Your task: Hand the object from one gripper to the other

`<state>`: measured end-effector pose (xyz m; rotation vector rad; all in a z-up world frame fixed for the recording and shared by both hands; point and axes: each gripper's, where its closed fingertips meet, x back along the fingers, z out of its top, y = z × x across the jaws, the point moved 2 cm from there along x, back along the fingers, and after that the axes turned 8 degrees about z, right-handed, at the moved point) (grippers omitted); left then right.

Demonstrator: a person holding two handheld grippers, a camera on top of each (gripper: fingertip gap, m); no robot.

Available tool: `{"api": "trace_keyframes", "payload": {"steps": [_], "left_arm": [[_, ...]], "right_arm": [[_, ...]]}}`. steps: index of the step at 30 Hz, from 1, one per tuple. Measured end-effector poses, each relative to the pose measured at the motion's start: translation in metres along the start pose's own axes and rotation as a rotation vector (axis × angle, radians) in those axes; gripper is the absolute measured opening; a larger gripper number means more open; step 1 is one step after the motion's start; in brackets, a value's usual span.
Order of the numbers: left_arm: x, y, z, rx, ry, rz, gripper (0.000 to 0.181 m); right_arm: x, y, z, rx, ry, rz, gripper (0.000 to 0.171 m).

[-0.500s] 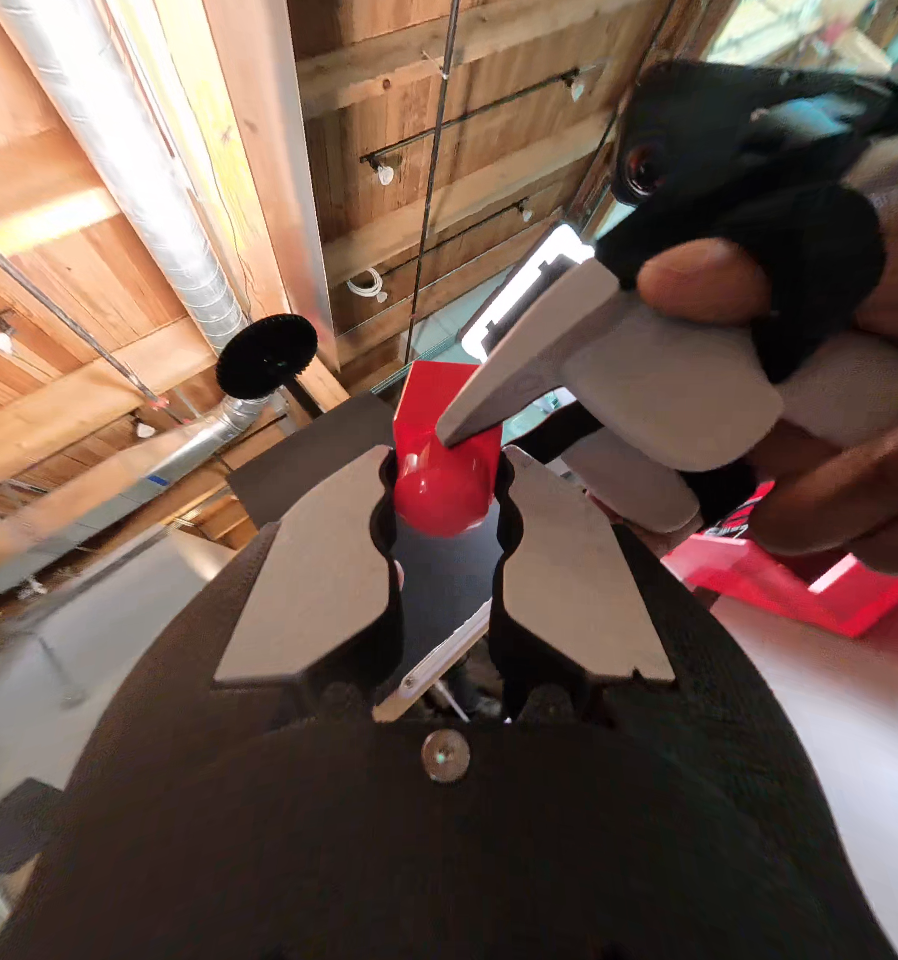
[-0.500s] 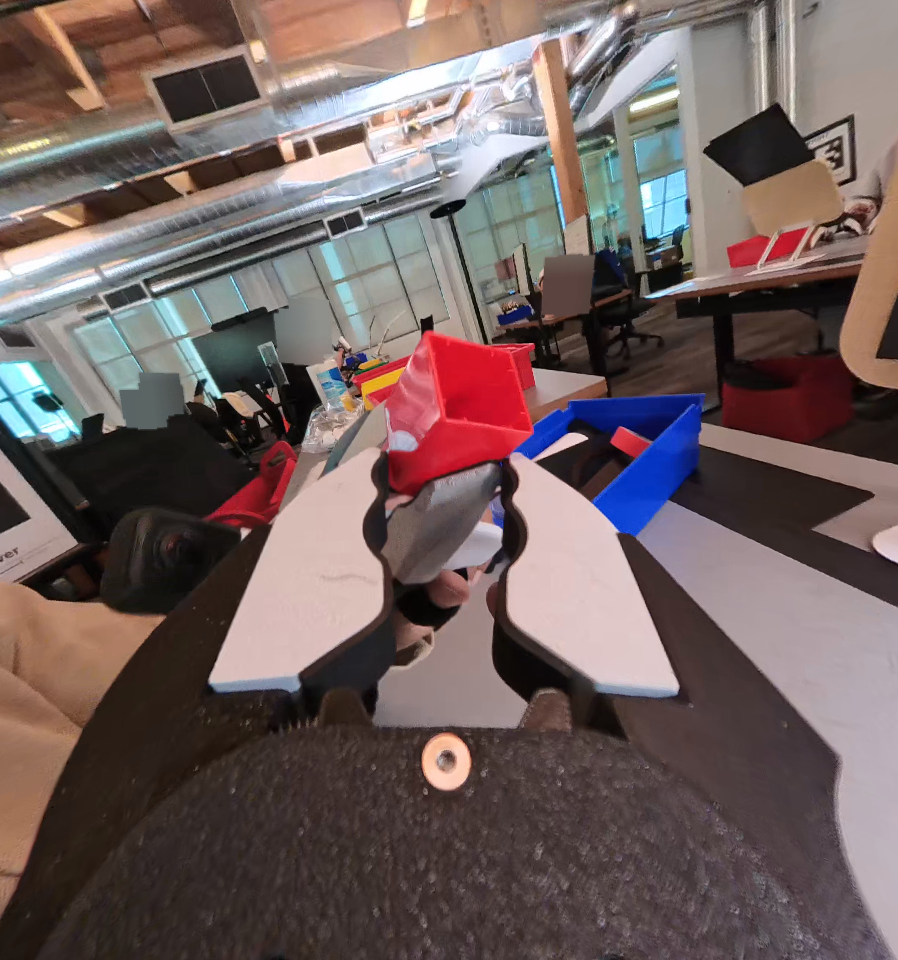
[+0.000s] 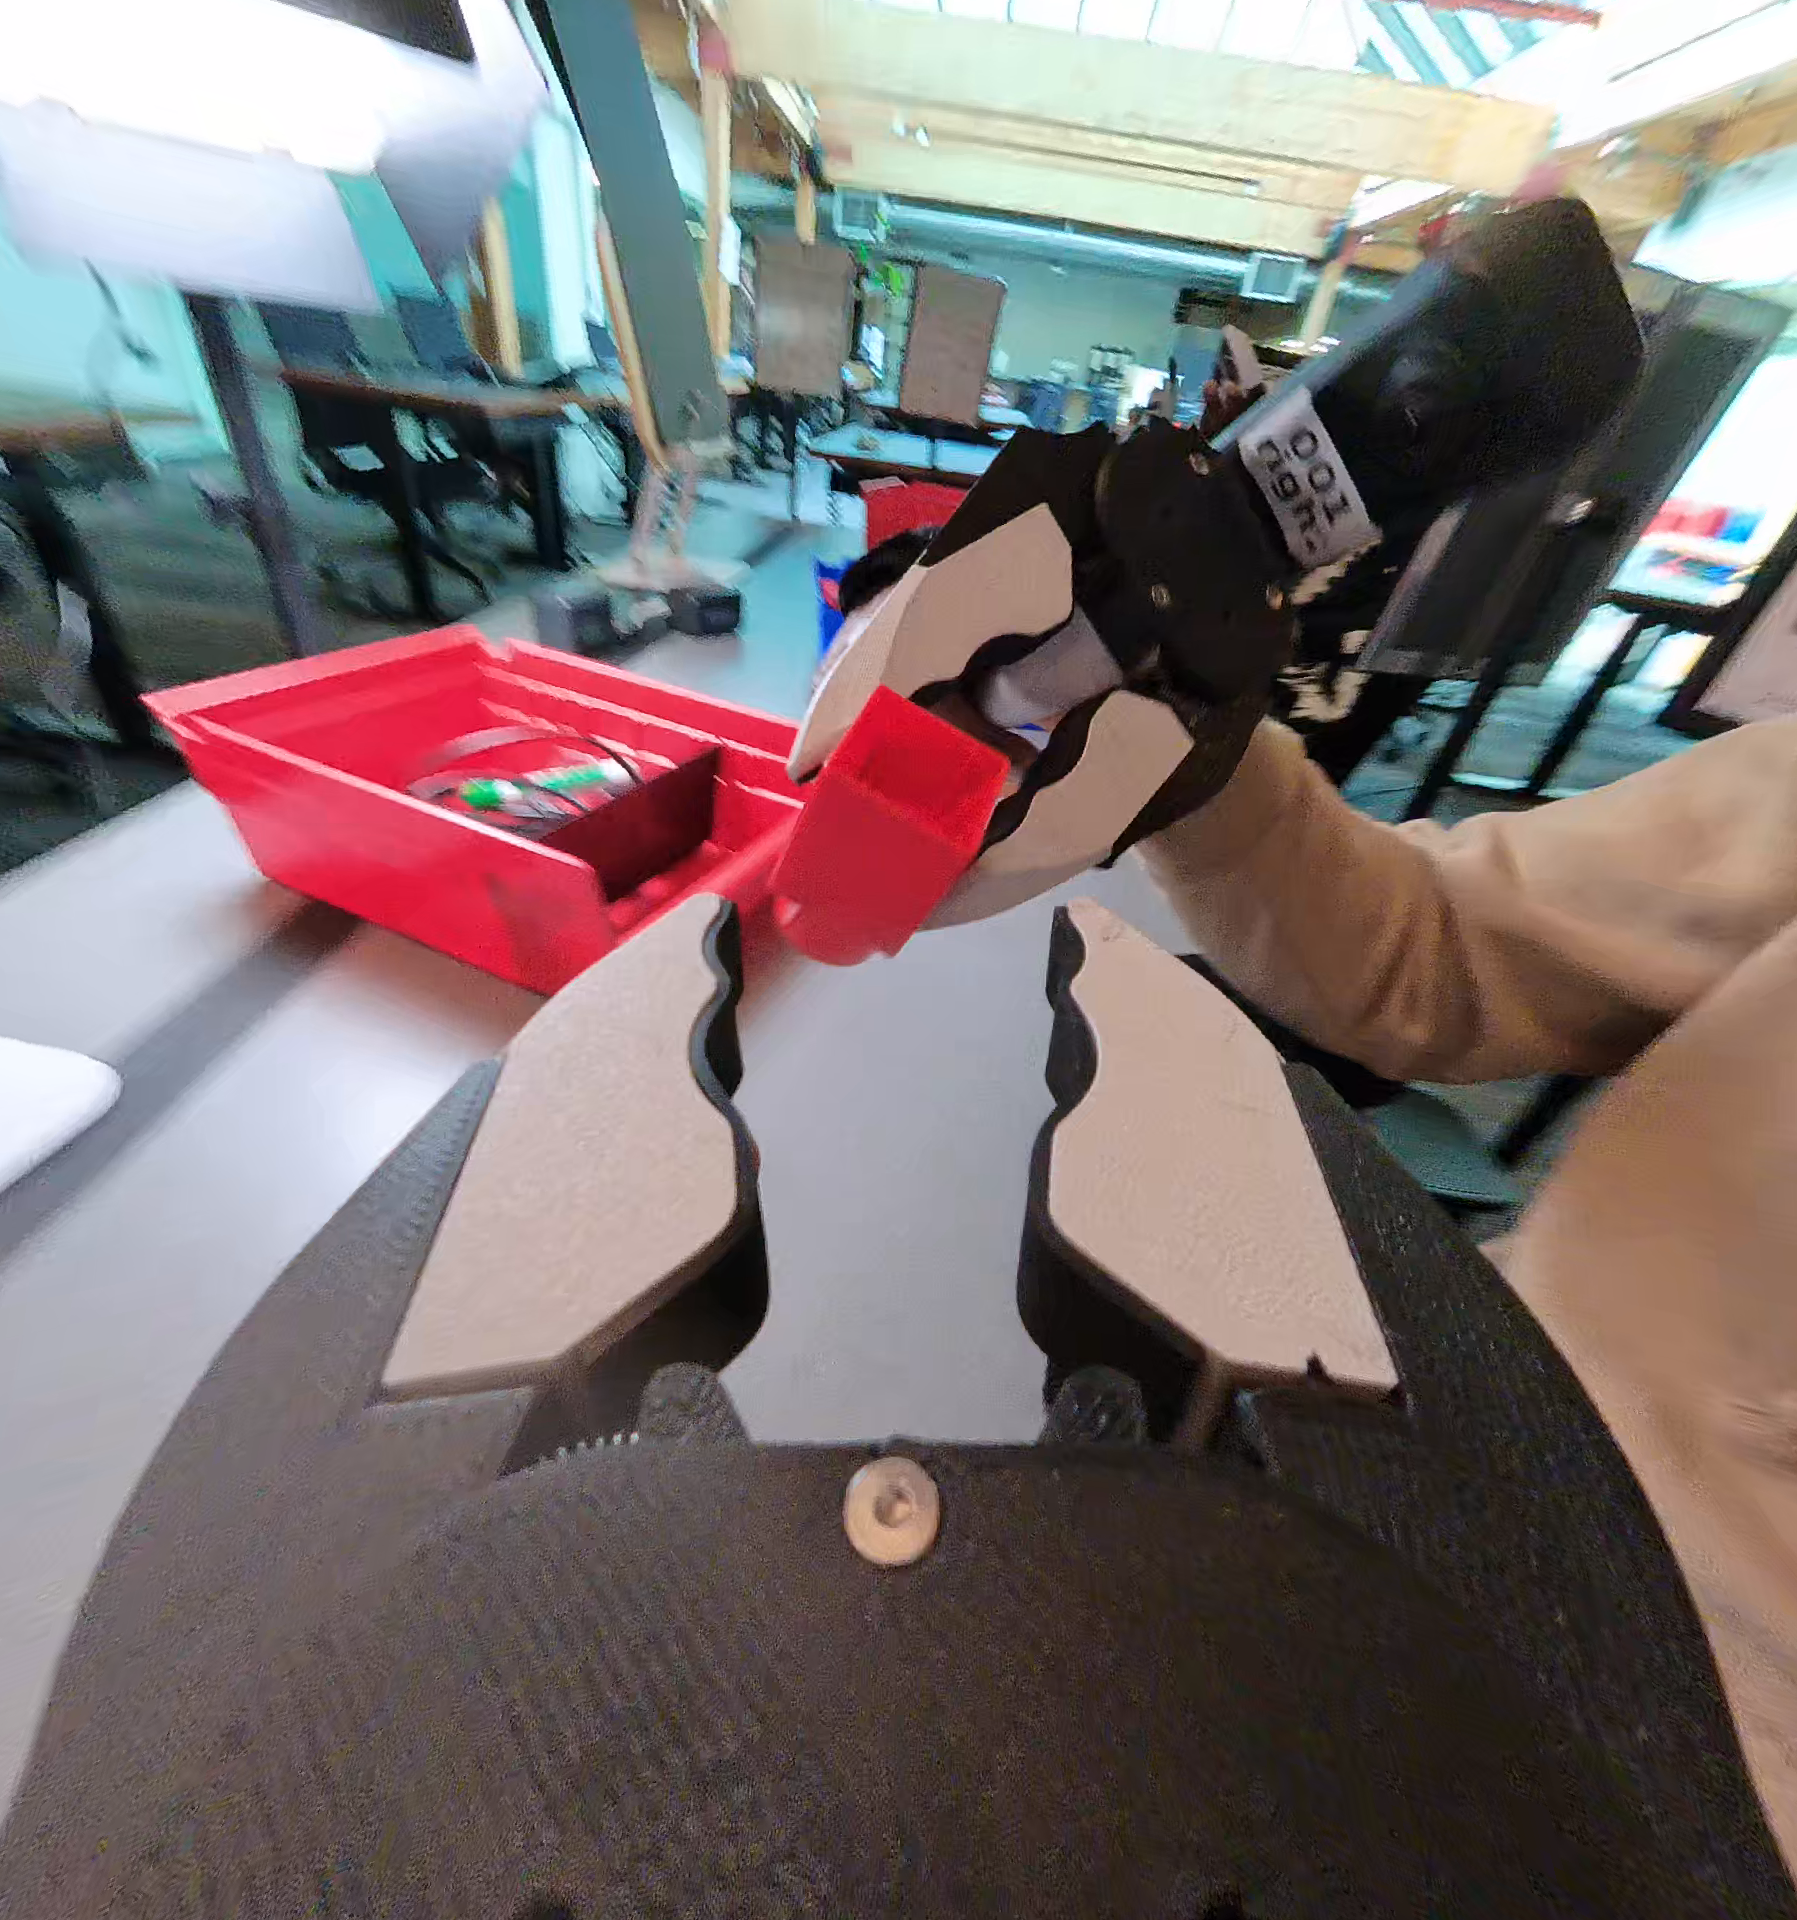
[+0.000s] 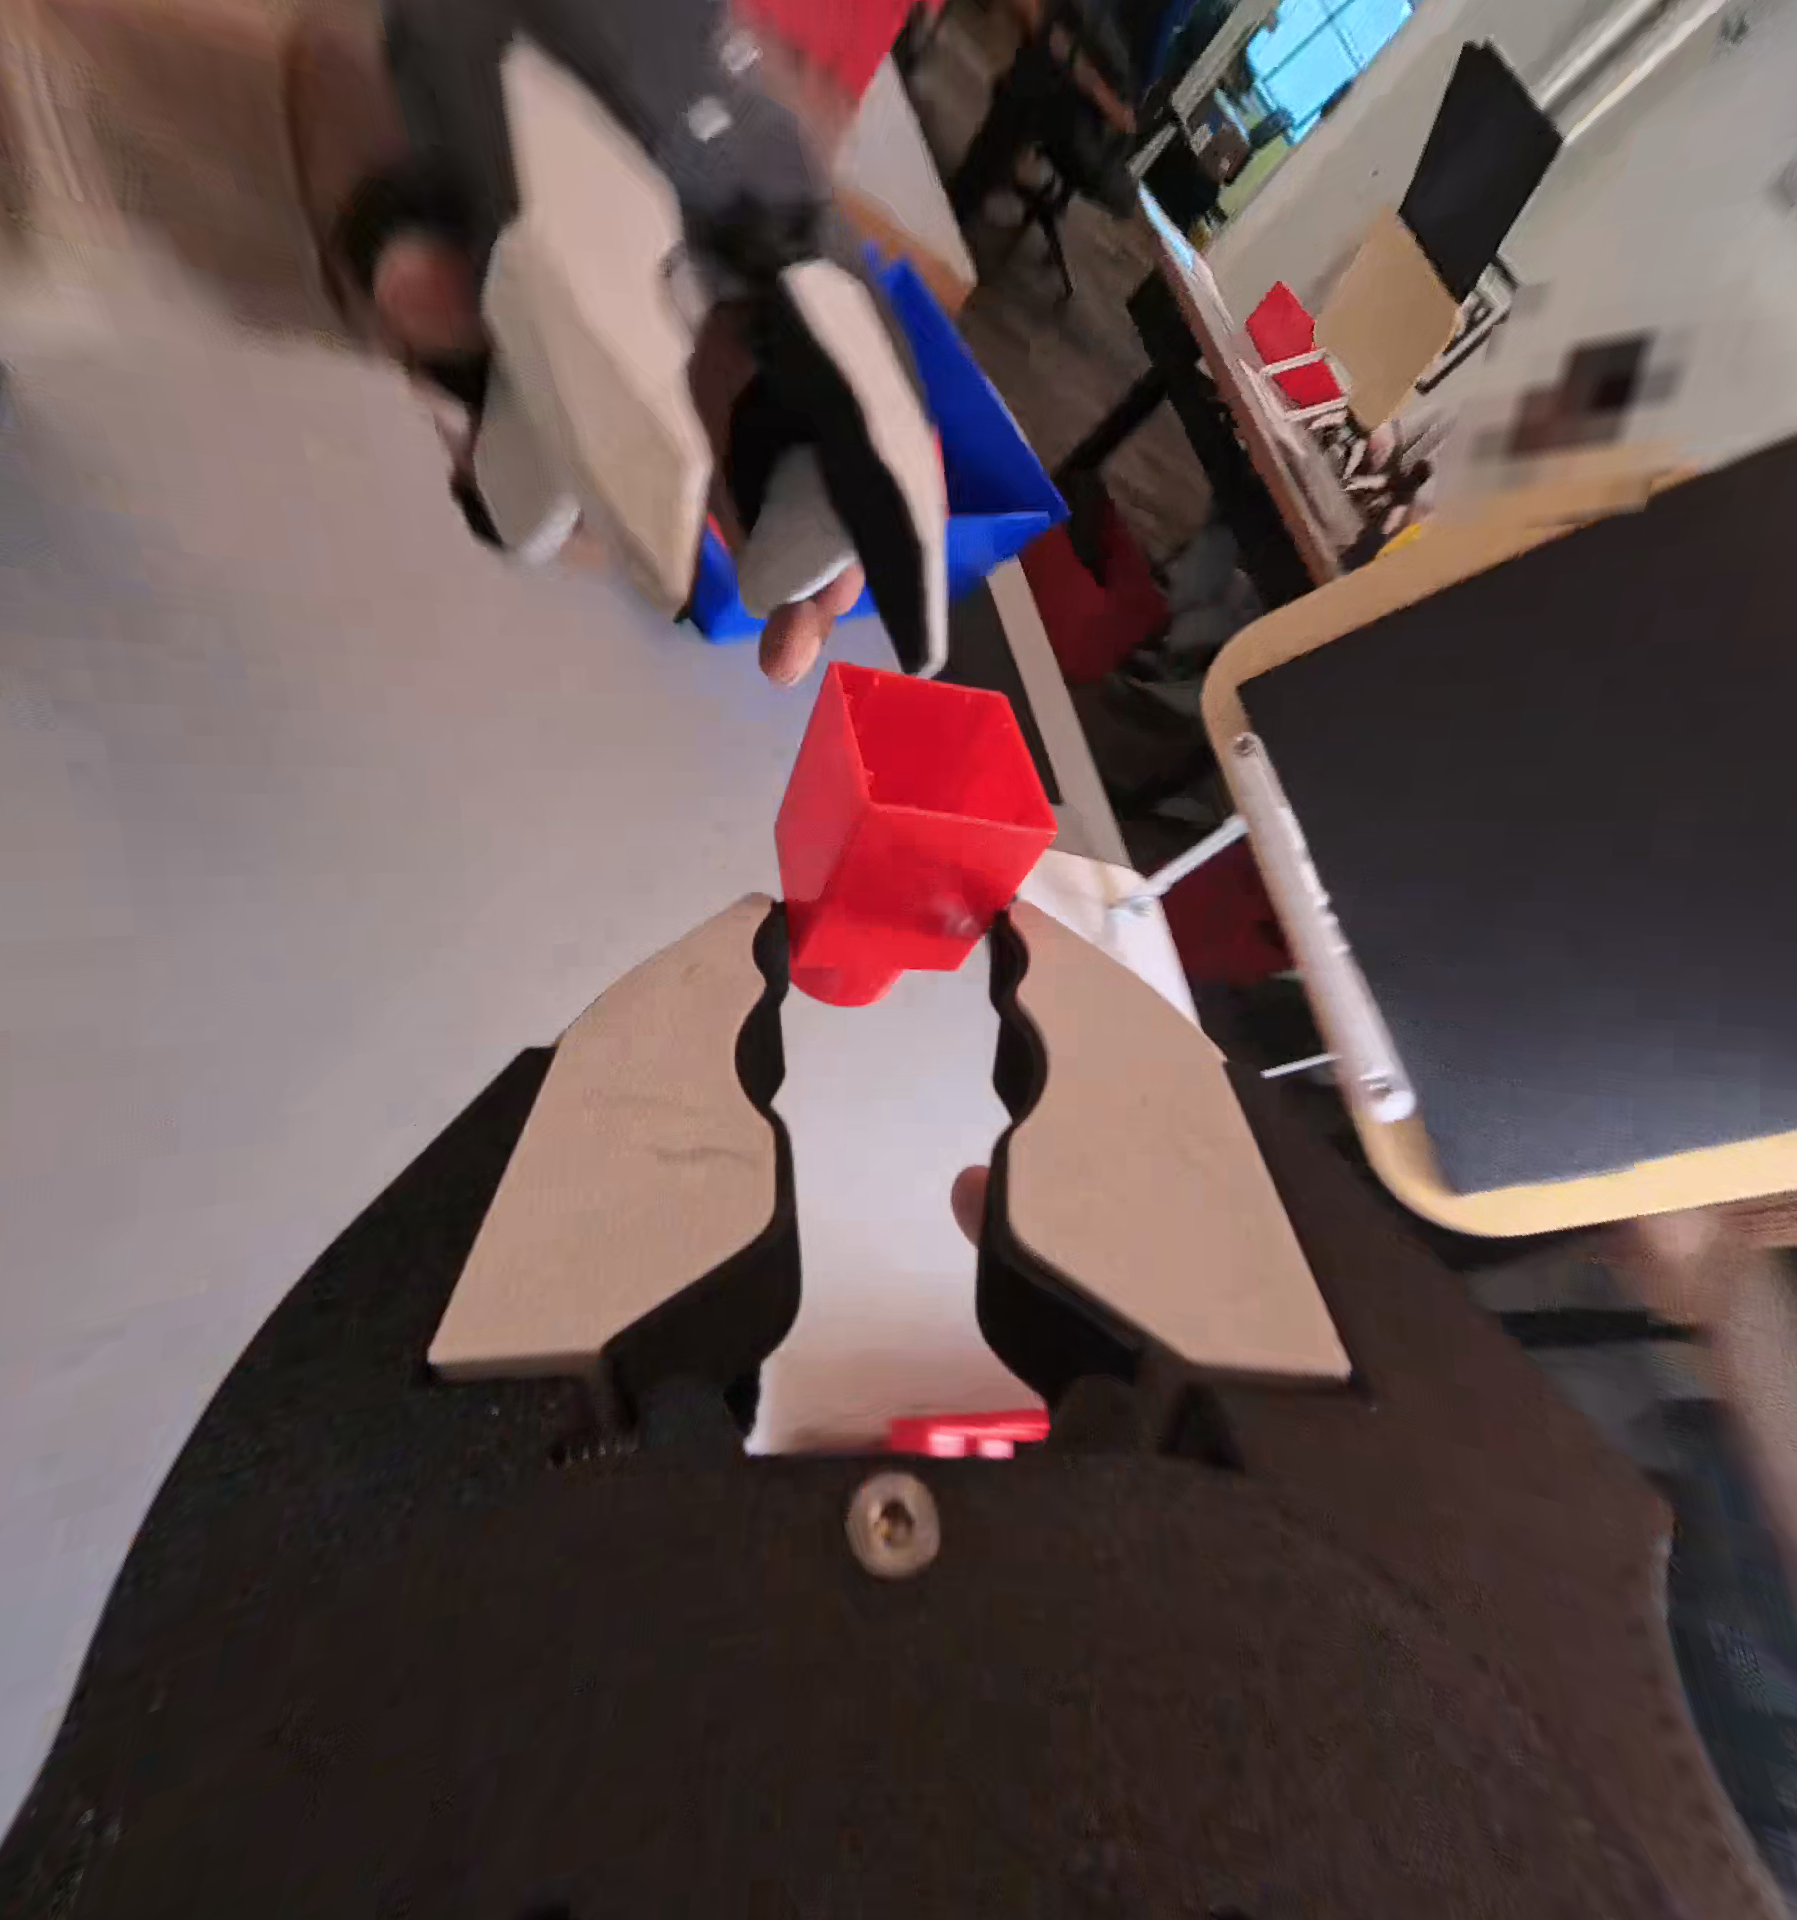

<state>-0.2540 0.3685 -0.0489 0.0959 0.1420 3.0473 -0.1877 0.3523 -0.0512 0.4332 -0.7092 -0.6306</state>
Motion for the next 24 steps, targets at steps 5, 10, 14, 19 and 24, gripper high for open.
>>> {"api": "trace_keyframes", "payload": {"steps": [5,10,14,19,24], "left_arm": [[-0.007,-0.002,-0.017,0.369,-0.091,-0.164,0.075],[0.003,-0.011,-0.008,0.568,-0.005,-0.269,0.075],[0.006,-0.01,-0.009,0.508,-0.015,-0.25,0.064],[0.014,-0.02,0.012,0.12,0.097,0.019,0.063],[0.031,-0.017,0.039,-0.429,0.227,0.351,0.064]], "right_arm": [[-0.024,-0.006,0.01,0.355,-0.009,-0.185,0.037],[-0.036,-0.012,0.022,0.623,0.02,-0.375,0.037],[-0.043,-0.017,0.029,0.68,0.075,-0.455,0.037],[-0.032,0.001,0.026,0.294,0.226,-0.354,0.037],[-0.01,0.022,0.028,-0.656,0.607,0.206,0.061]]}}
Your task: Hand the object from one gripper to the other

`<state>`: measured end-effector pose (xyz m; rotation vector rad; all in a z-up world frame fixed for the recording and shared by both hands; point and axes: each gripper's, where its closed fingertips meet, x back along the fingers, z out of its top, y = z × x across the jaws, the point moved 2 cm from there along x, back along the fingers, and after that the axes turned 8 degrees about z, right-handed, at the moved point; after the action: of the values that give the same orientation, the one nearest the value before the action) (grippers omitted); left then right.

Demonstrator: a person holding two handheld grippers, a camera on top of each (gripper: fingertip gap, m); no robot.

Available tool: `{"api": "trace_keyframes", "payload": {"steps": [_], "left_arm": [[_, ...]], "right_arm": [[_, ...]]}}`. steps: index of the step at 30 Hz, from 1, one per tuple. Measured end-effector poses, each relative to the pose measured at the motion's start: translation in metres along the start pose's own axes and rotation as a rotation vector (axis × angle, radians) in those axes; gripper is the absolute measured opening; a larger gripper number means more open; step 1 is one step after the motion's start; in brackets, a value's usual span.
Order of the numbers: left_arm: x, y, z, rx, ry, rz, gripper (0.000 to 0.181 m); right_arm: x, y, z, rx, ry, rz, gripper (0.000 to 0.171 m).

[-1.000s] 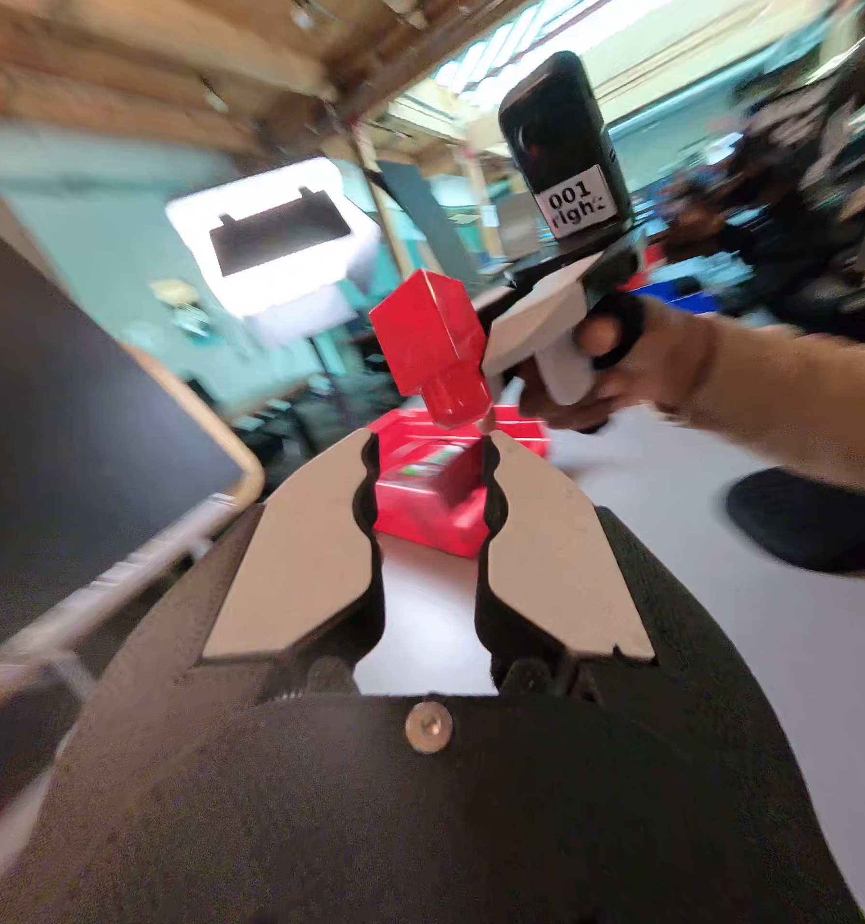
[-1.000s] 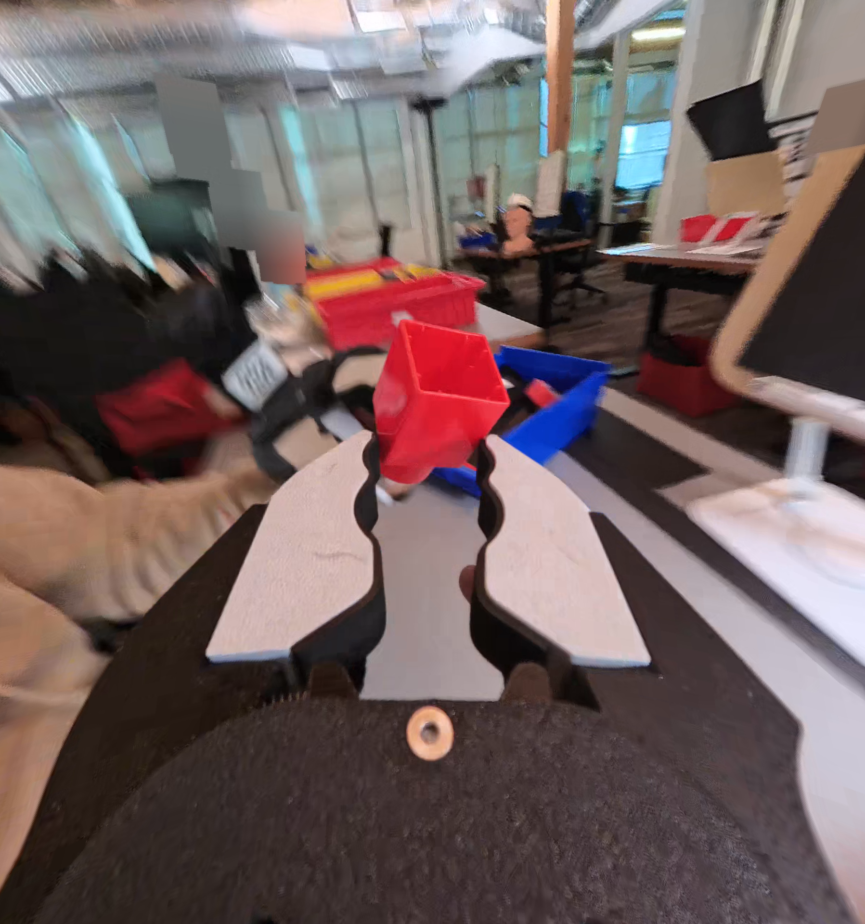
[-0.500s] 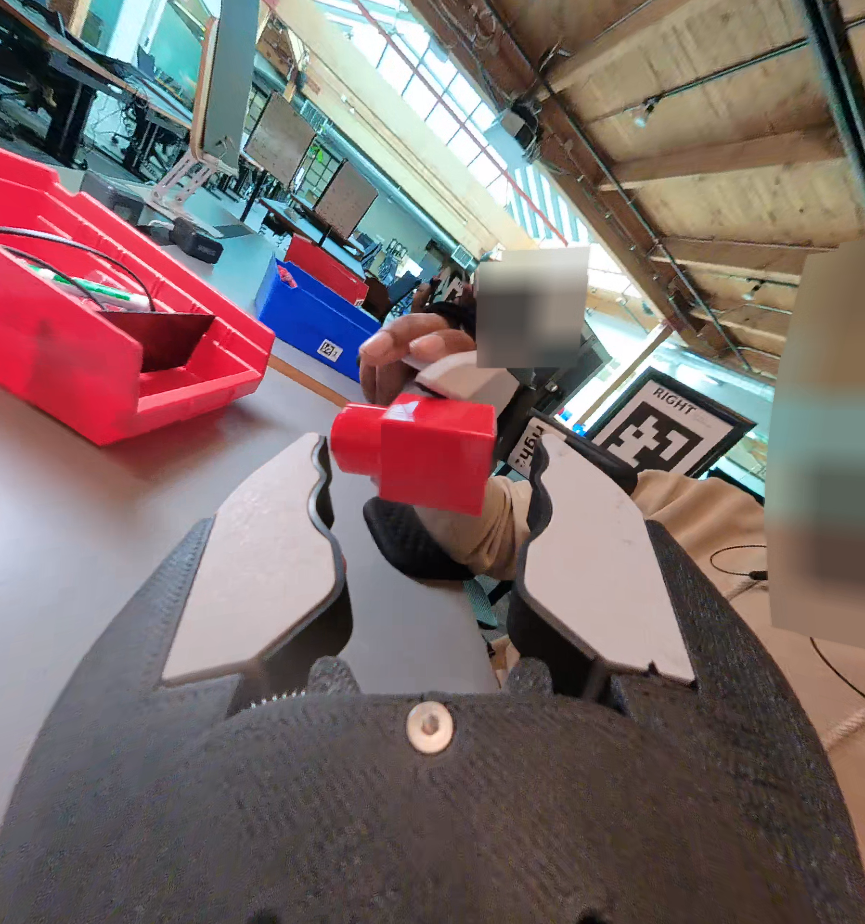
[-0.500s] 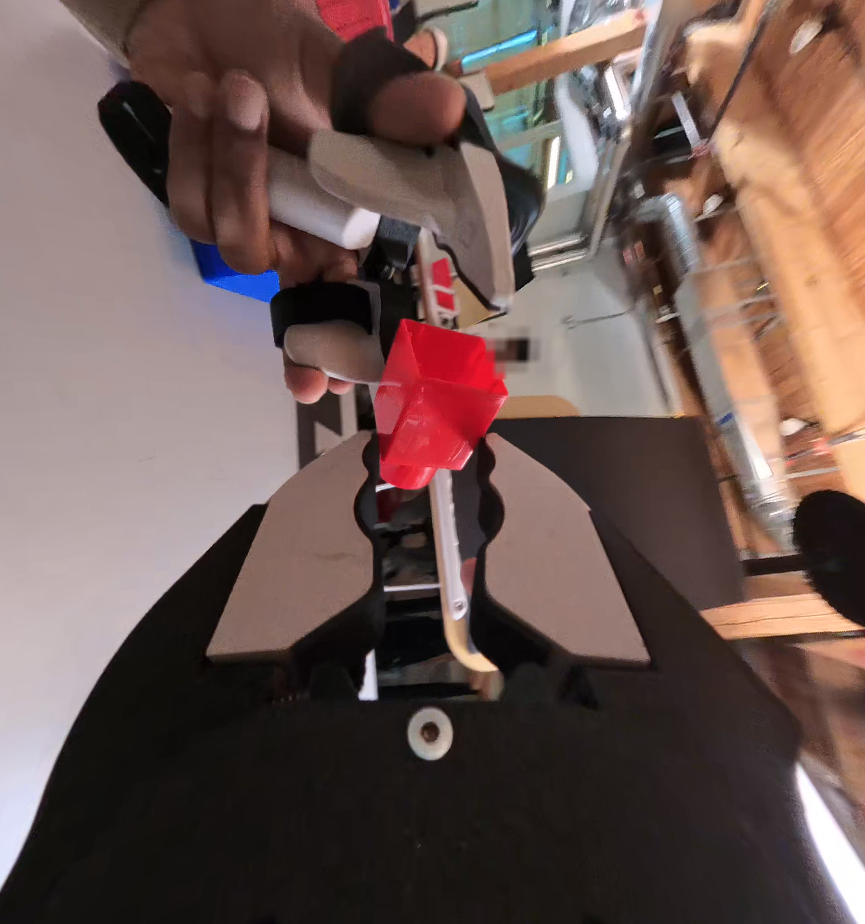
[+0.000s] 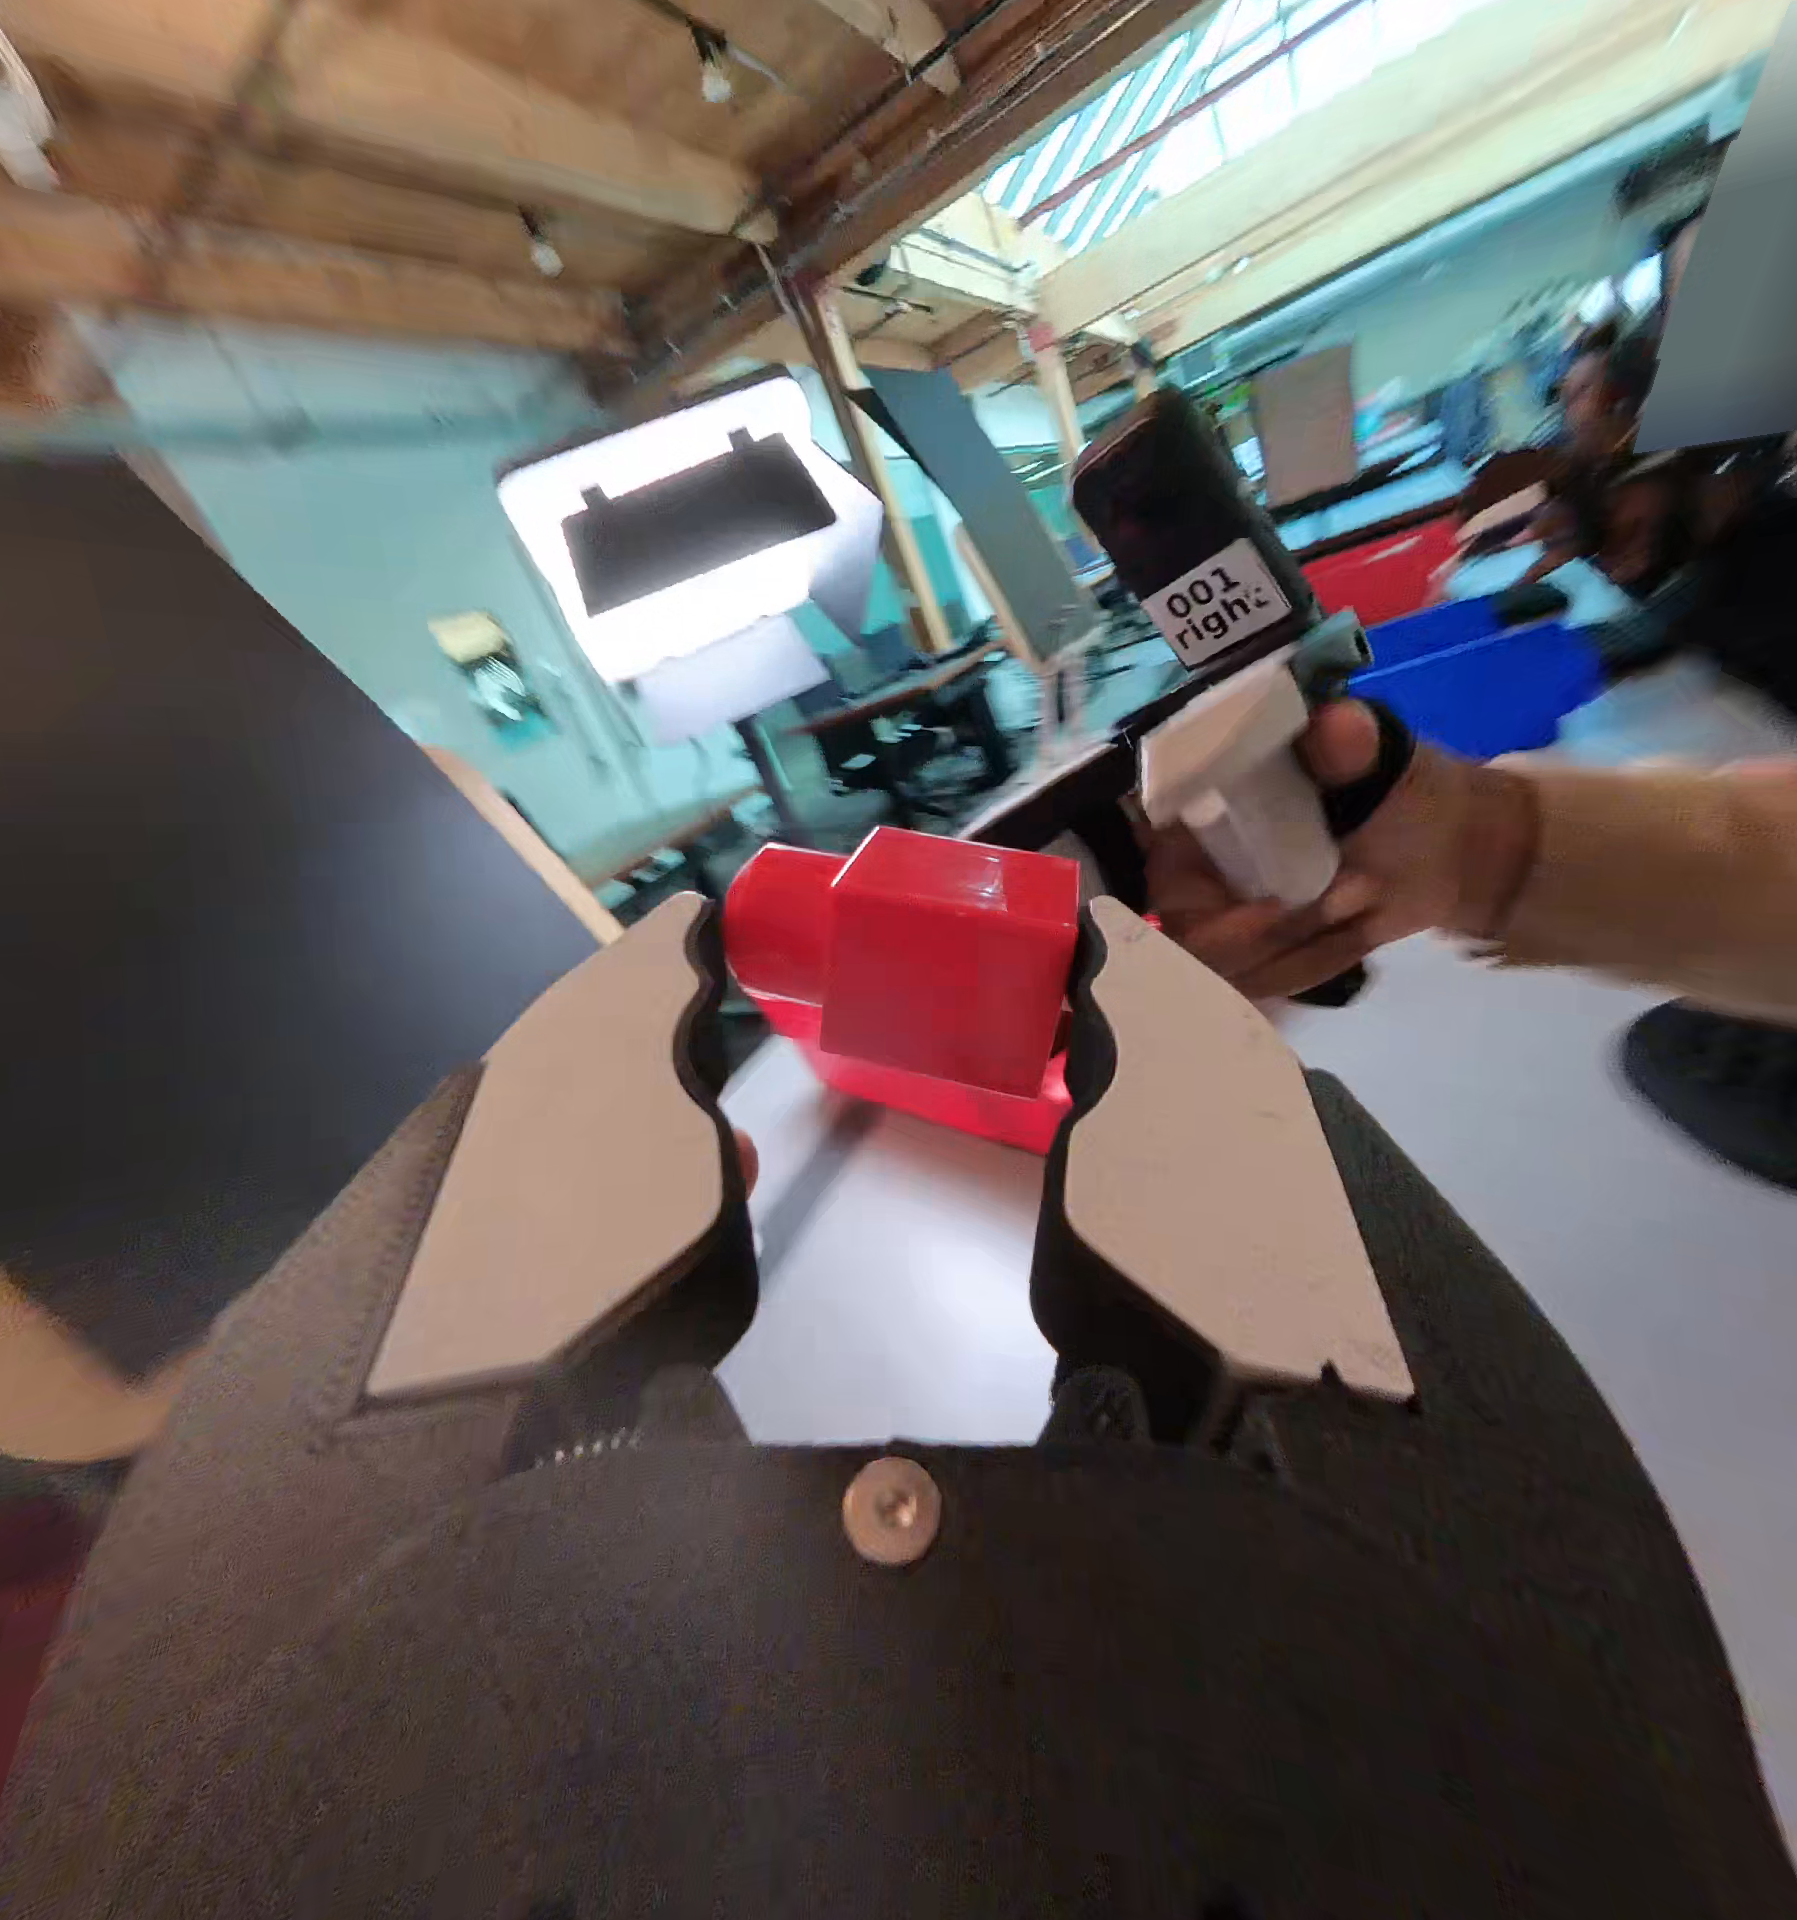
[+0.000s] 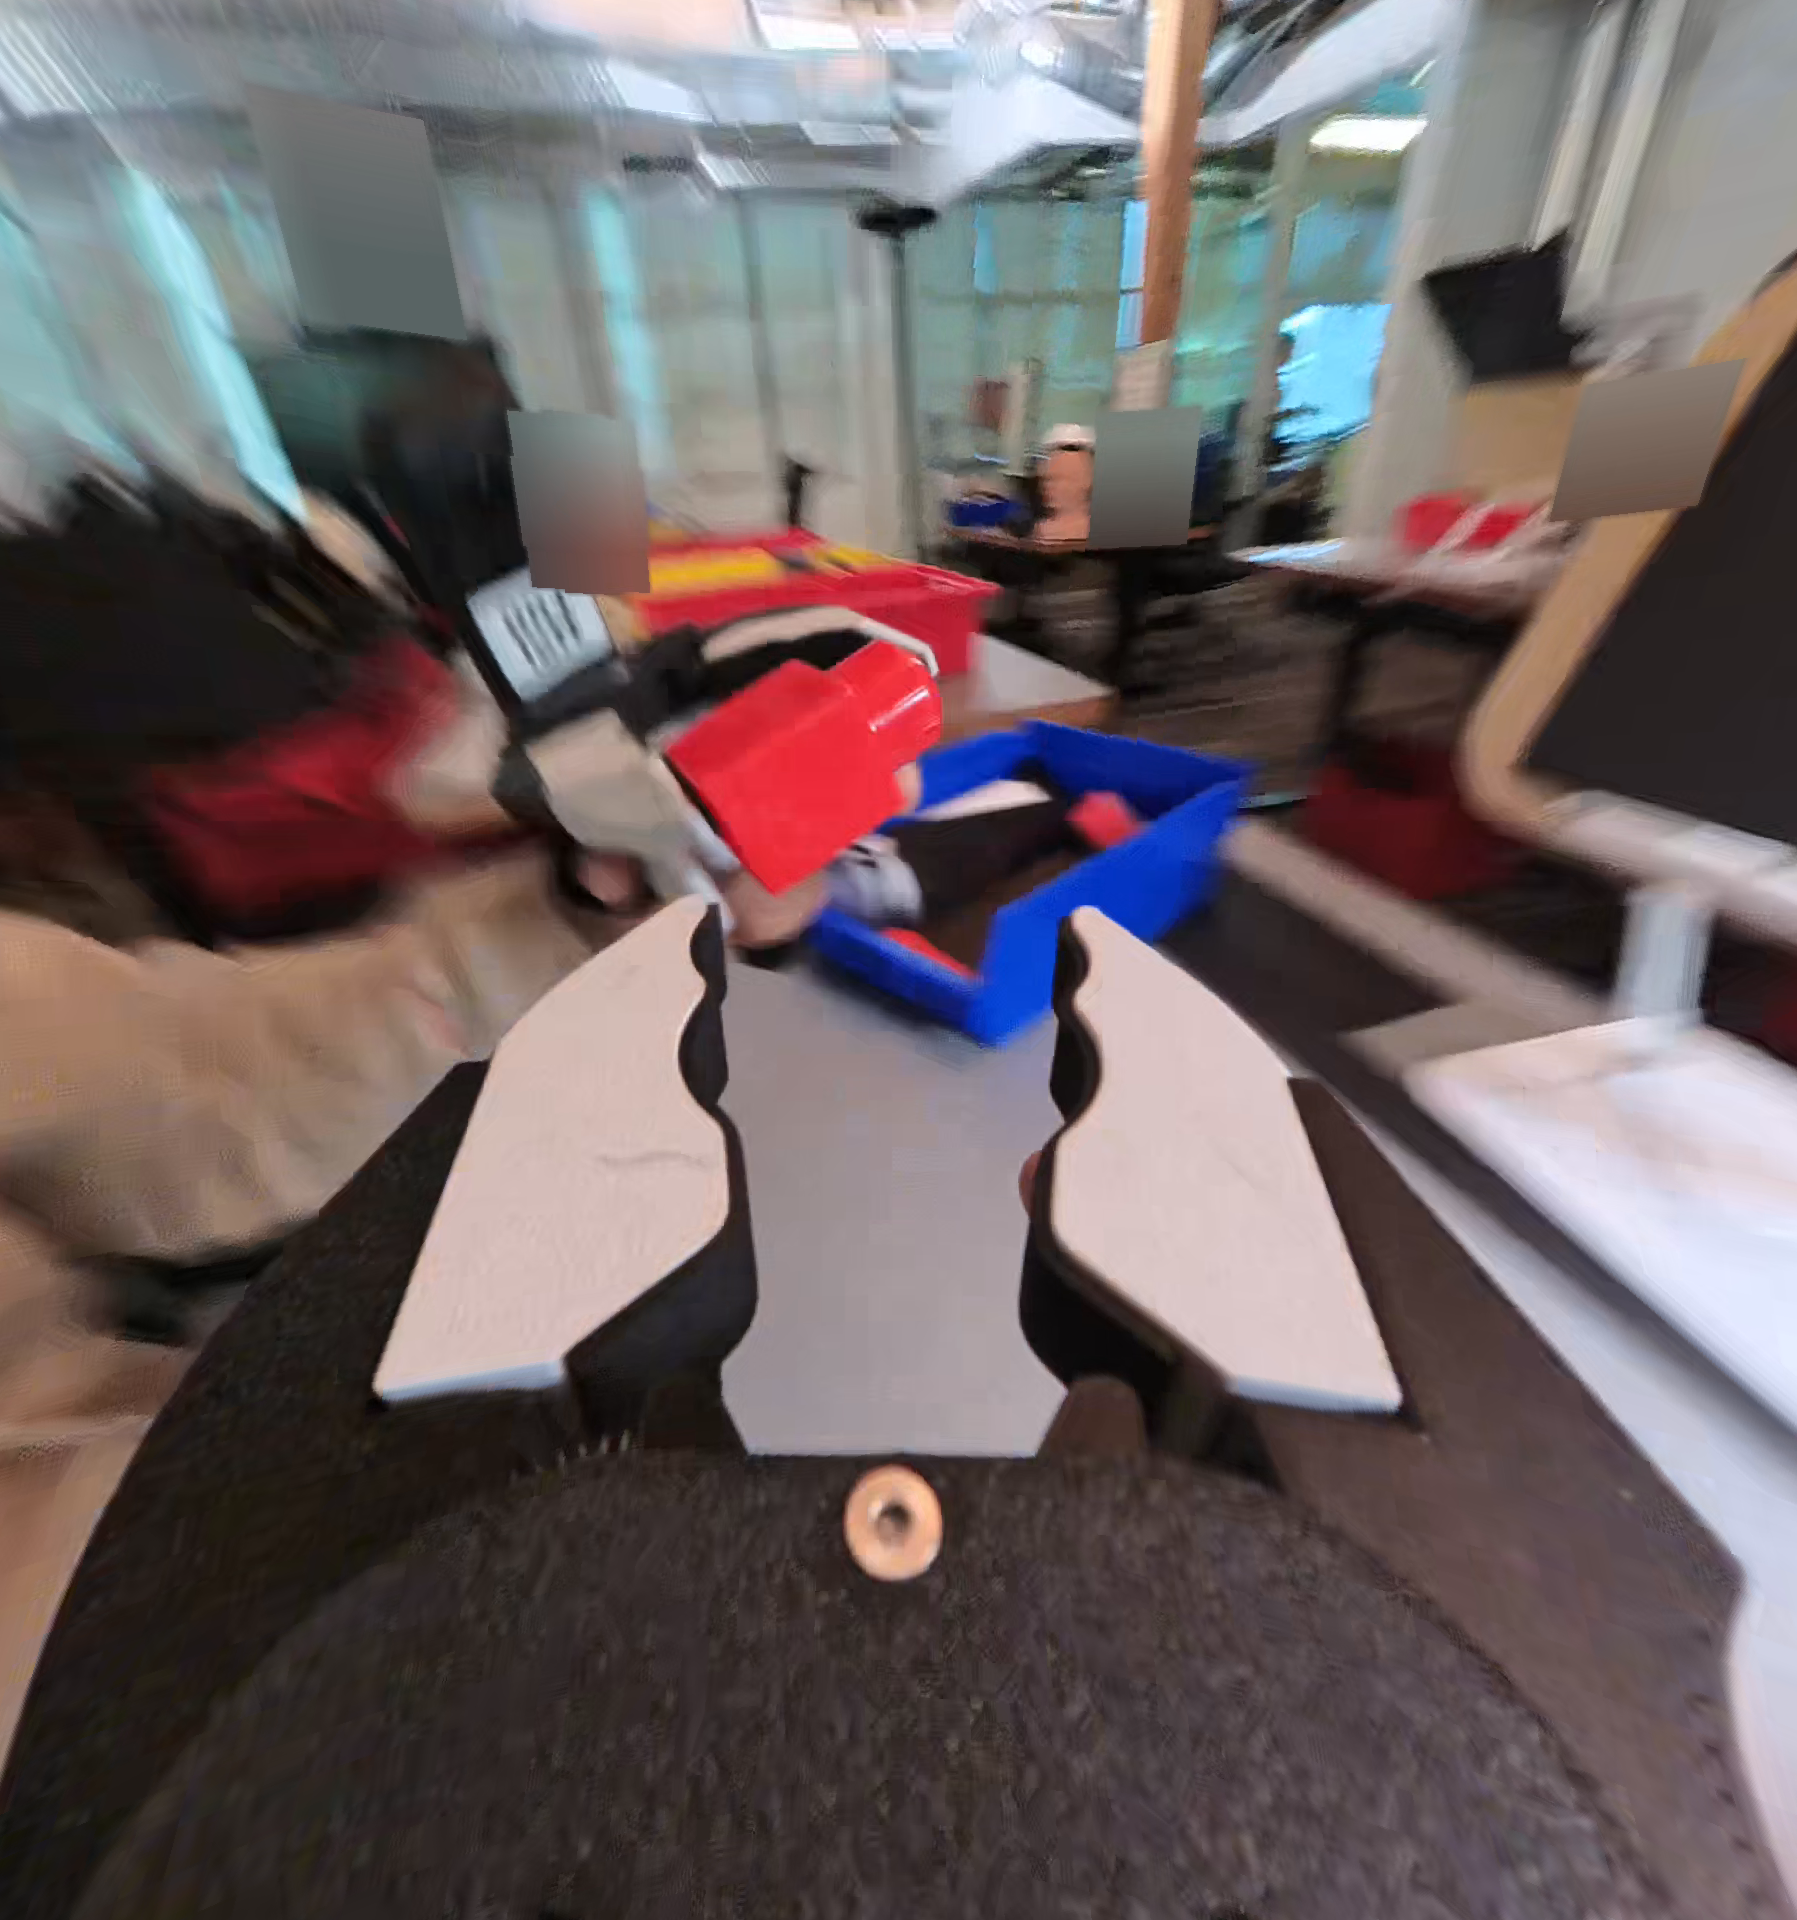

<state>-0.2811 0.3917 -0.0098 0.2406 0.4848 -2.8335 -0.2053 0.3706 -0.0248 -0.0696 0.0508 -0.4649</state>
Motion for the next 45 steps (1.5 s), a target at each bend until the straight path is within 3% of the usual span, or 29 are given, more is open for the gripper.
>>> {"api": "trace_keyframes", "payload": {"steps": [2,4,8,10,12,14,17,19,21,25,28,31,35,38,43,44,45], "left_arm": [[0.0,0.005,0.004,-0.202,0.031,0.075,0.064],[-0.003,0.014,0.002,-0.382,0.035,0.123,0.064],[-0.014,0.042,-0.011,-0.684,0.018,0.124,0.064],[-0.018,0.053,-0.013,-0.693,0.029,0.09,0.064],[-0.019,0.054,-0.011,-0.553,0.022,0.05,0.065],[-0.018,0.049,-0.009,-0.243,-0.013,-0.039,0.069],[-0.015,0.035,-0.003,0.366,-0.035,-0.216,0.068],[-0.014,0.032,0.002,0.734,-0.031,-0.357,0.068],[-0.014,0.033,0.003,0.959,-0.037,-0.464,0.072],[-0.014,0.052,0.001,1.018,-0.099,-0.593,0.075],[-0.015,0.06,-0.005,0.933,-0.161,-0.582,0.07],[-0.011,0.054,-0.002,0.789,-0.105,-0.538,0.07],[0.007,0.039,0.017,0.768,0.046,-0.582,0.07],[0.012,0.041,0.021,0.769,0.103,-0.629,0.07],[0.017,0.061,0.023,0.748,0.123,-0.756,0.069],[0.019,0.059,0.026,0.747,0.136,-0.758,0.065],[0.019,0.052,0.026,0.742,0.137,-0.717,0.042]], "right_arm": [[0.001,-0.001,0.004,-0.26,0.085,0.125,0.062],[-0.003,-0.002,0.002,-0.381,0.113,0.168,0.063],[-0.019,-0.02,-0.007,-0.445,0.054,0.252,0.067],[-0.023,-0.026,-0.013,-0.461,0.023,0.283,0.055],[-0.02,-0.027,-0.014,-0.421,0.013,0.315,0.045],[-0.009,-0.023,-0.003,-0.301,0.051,0.287,0.045],[0.015,-0.031,0.019,0.09,0.104,0.224,0.045],[0.021,-0.033,0.024,0.386,0.07,0.088,0.045],[0.017,-0.033,0.019,0.654,-0.036,-0.053,0.045],[-0.005,-0.043,0.001,1.06,-0.205,-0.196,0.045],[-0.016,-0.045,-0.007,1.208,-0.267,-0.255,0.045],[-0.016,-0.041,-0.006,1.08,-0.263,-0.249,0.046],[0.004,-0.038,0.018,0.527,-0.062,-0.05,0.054],[0.011,-0.044,0.022,0.313,0.045,0.111,0.037],[-0.016,-0.073,0.005,0.104,0.046,0.344,0.024],[-0.017,-0.076,0.006,0.085,0.056,0.364,0.018],[-0.014,-0.078,0.006,0.081,0.045,0.394,0.009]]}}
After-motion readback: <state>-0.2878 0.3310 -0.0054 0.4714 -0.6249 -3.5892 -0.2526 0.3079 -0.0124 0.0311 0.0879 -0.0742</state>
